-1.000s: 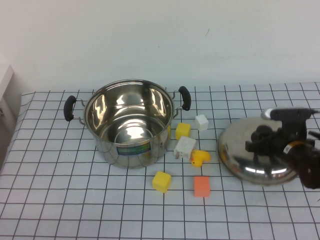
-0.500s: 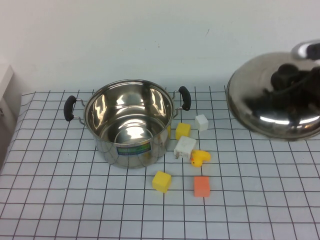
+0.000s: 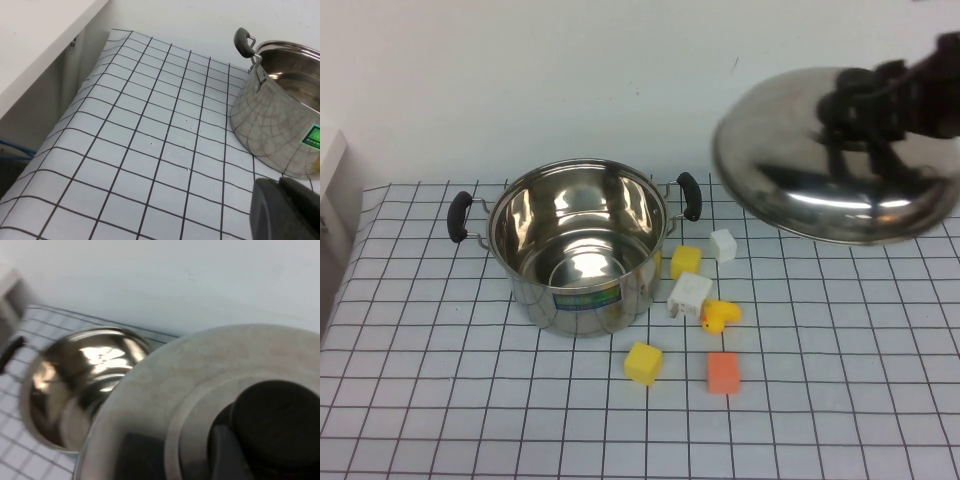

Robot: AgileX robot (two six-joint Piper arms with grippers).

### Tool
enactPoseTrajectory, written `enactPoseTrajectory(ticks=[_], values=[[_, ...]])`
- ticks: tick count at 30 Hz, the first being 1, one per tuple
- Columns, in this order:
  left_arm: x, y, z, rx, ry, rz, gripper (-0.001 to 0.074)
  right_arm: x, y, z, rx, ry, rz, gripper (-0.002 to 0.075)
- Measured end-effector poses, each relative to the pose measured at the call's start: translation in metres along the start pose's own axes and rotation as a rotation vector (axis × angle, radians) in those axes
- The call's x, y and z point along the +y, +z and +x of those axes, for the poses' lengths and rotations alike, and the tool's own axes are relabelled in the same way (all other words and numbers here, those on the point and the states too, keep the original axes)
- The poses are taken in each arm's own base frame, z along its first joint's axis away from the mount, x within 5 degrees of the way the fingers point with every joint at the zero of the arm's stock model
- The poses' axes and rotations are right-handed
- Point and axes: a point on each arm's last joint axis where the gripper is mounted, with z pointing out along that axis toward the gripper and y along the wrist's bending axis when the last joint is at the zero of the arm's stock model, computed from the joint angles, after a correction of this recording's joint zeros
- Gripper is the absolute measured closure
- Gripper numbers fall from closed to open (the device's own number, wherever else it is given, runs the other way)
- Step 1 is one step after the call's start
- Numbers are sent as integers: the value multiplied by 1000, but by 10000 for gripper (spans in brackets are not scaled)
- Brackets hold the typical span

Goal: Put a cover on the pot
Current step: Place the pot lid on the pot

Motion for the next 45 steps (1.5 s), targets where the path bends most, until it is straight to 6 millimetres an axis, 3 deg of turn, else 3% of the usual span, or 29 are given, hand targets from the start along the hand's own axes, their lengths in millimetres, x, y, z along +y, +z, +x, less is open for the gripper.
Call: enactPoseTrajectory(ticks=[5,11,17,29,35,45], values=[[0,0,0,0,-5,0,738,38,35,-12,-24,-106,-165,382],[0,0,0,0,-5,0,738,83,97,-5,-31,-200,-333,382],[0,0,0,0,-5,0,738,109,150,-3,-56,-235,-402,382],[0,0,0,0,-5,0,738,114,239,24,-50,-246,-404,382],[0,0,0,0,-5,0,738,109,260,40,-45,-272,-364,382],[0,0,0,0,-5,0,738,105,274,53,-31,-262,-340,382]])
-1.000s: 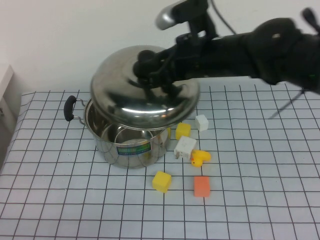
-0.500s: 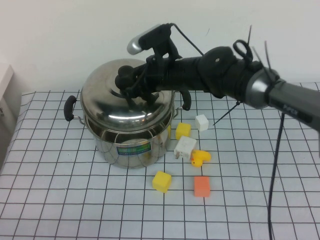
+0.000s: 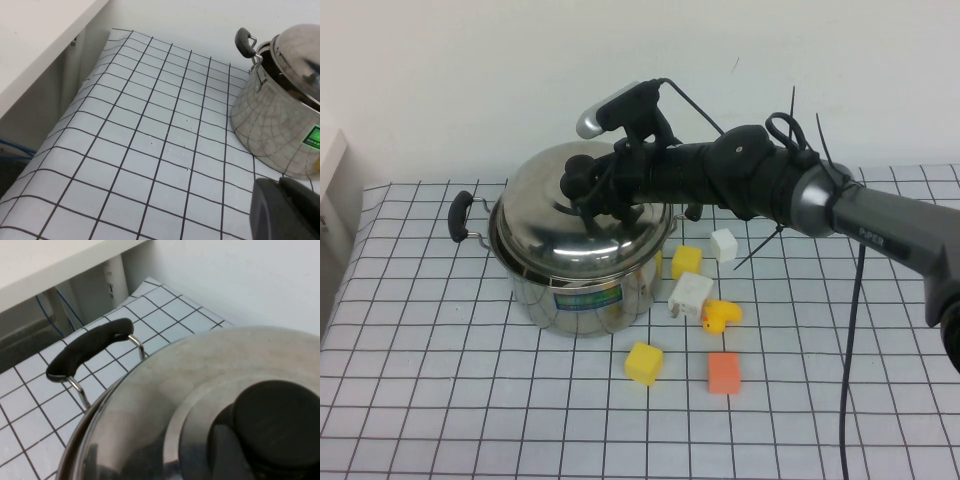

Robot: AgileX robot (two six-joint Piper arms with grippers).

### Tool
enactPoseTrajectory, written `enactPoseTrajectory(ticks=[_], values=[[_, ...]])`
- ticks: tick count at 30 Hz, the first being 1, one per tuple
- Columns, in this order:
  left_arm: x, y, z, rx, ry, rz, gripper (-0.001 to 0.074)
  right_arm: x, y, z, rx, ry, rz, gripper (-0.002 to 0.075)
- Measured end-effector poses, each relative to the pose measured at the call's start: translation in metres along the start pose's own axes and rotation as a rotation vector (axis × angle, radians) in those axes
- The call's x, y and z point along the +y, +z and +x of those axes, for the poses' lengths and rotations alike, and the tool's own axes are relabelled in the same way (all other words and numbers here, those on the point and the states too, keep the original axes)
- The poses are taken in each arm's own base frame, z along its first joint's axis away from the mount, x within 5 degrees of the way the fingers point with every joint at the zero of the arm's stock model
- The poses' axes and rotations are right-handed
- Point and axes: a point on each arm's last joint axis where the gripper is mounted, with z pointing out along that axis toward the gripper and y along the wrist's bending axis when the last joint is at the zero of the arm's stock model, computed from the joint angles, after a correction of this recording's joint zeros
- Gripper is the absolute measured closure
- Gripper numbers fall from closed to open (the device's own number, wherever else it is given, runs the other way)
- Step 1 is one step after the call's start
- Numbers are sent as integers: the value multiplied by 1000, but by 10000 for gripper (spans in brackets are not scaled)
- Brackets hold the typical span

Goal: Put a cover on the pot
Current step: Place the pot lid on the pot

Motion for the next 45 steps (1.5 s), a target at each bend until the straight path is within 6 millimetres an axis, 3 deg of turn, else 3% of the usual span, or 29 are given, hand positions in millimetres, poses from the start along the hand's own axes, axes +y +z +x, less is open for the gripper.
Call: enactPoseTrajectory(ticks=[45], values=[[0,0,0,0,4,0,738,2,1,-2,-25,-11,-15,382]])
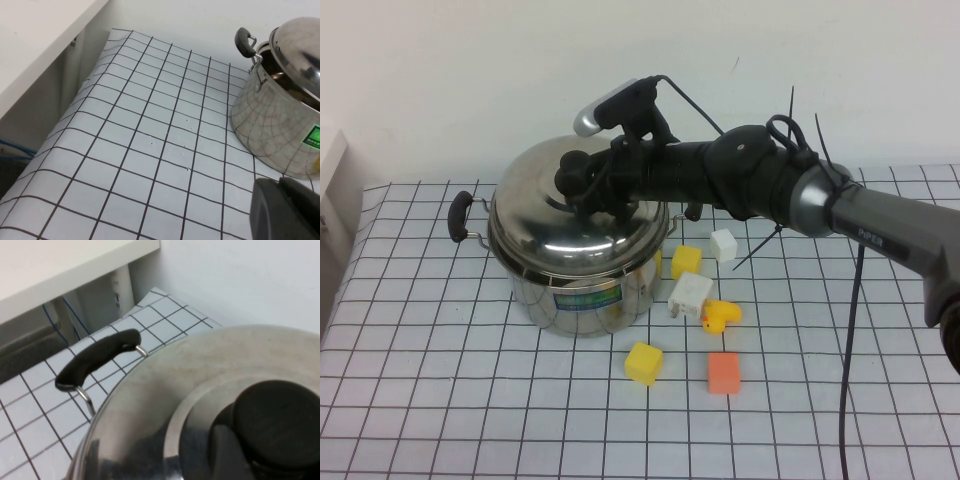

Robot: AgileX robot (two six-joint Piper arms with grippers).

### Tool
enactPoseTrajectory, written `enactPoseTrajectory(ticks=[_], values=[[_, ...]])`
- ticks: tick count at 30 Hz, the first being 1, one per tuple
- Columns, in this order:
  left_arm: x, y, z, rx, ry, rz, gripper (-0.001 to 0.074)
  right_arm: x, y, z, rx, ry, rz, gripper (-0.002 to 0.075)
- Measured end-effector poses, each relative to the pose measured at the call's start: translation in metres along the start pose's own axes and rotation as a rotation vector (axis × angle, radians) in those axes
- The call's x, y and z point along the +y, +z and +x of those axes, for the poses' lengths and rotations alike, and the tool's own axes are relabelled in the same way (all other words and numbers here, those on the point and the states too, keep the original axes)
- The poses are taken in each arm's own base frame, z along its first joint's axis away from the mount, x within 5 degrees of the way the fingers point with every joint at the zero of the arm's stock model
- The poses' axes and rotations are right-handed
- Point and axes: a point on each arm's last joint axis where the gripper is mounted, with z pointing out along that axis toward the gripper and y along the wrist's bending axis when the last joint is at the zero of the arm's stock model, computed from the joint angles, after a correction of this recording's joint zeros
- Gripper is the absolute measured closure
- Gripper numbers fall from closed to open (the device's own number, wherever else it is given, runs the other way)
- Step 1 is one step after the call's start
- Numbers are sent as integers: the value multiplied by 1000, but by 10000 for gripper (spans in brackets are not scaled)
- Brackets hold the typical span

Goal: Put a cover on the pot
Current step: Place the pot lid on the pot

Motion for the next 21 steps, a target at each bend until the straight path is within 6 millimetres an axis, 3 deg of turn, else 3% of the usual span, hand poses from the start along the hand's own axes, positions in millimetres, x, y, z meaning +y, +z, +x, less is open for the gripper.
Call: enactPoseTrajectory(ticks=[5,11,21], values=[[0,0,0,0,0,0,738,0,1,1,-15,24,-3,382],[0,0,0,0,0,0,738,-1,10,15,5,31,-5,382],[0,0,0,0,-4,0,738,-1,10,14,2,6,-3,382]])
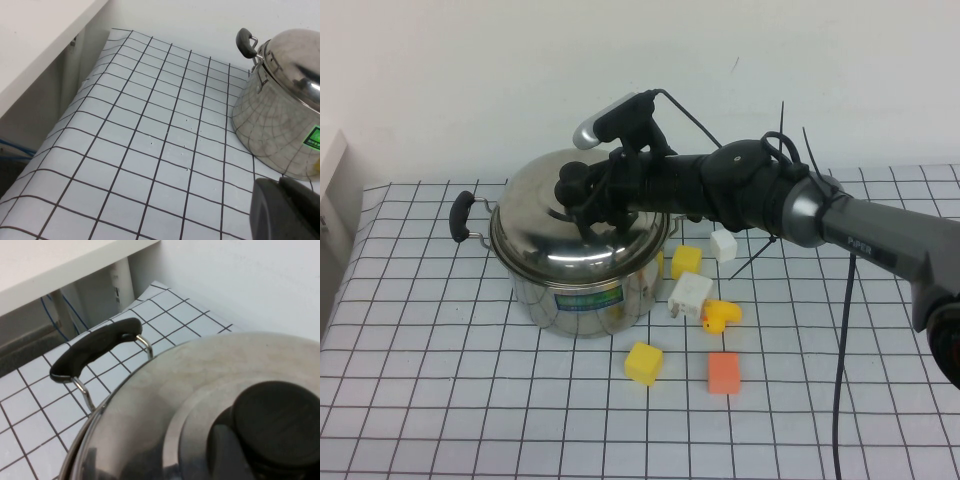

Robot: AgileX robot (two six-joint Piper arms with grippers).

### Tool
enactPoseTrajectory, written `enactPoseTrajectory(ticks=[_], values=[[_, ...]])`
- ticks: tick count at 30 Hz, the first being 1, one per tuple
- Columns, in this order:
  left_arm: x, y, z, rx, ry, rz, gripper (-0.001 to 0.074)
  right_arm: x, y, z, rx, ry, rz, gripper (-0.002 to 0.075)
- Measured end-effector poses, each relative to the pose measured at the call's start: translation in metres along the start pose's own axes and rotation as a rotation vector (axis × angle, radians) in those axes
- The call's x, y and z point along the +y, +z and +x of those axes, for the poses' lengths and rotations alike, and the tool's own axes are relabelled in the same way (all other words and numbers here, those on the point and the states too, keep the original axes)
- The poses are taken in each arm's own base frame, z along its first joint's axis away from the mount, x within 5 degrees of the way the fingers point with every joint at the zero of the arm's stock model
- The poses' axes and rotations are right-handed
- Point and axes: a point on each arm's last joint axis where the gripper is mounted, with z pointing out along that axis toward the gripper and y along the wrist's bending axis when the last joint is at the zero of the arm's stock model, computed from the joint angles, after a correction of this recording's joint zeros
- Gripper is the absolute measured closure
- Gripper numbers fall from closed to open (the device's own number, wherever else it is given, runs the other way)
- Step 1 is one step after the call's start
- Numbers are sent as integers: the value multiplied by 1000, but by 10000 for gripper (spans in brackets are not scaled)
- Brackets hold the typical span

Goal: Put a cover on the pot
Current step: Place the pot lid on the pot

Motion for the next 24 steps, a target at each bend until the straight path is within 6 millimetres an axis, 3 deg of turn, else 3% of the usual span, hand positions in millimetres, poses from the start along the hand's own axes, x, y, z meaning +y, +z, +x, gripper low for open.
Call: enactPoseTrajectory(ticks=[24], values=[[0,0,0,0,0,0,738,1,-4,-7,-14,-5,-1,365]])
